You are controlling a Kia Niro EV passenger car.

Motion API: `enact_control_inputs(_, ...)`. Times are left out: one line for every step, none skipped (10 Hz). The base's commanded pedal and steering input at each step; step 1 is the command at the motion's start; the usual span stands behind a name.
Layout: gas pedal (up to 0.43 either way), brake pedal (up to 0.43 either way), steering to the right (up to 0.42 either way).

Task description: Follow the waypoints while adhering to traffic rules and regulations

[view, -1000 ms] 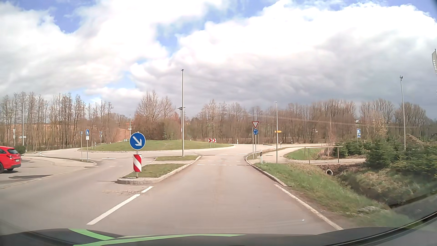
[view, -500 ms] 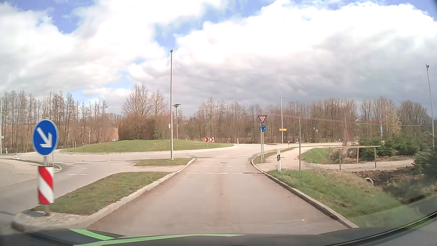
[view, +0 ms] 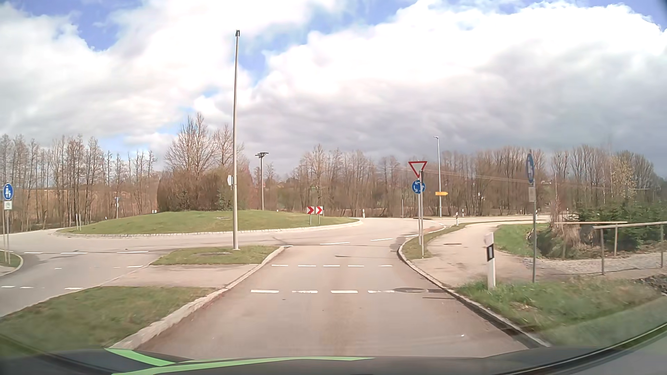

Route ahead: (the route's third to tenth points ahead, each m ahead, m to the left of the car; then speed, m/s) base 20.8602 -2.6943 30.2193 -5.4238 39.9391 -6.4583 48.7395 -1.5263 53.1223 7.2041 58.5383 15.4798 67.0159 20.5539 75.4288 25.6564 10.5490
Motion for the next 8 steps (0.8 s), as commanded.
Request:
enact_control_inputs(0.0,0.207,0.006)
enact_control_inputs(0.0,0.207,0.005)
enact_control_inputs(0.0,0.207,0.005)
enact_control_inputs(0.0,0.207,0.006)
enact_control_inputs(0.0,0.207,0.008)
enact_control_inputs(0.0,0.201,0.013)
enact_control_inputs(0.0,0.195,0.02)
enact_control_inputs(0.0,0.201,0.027)
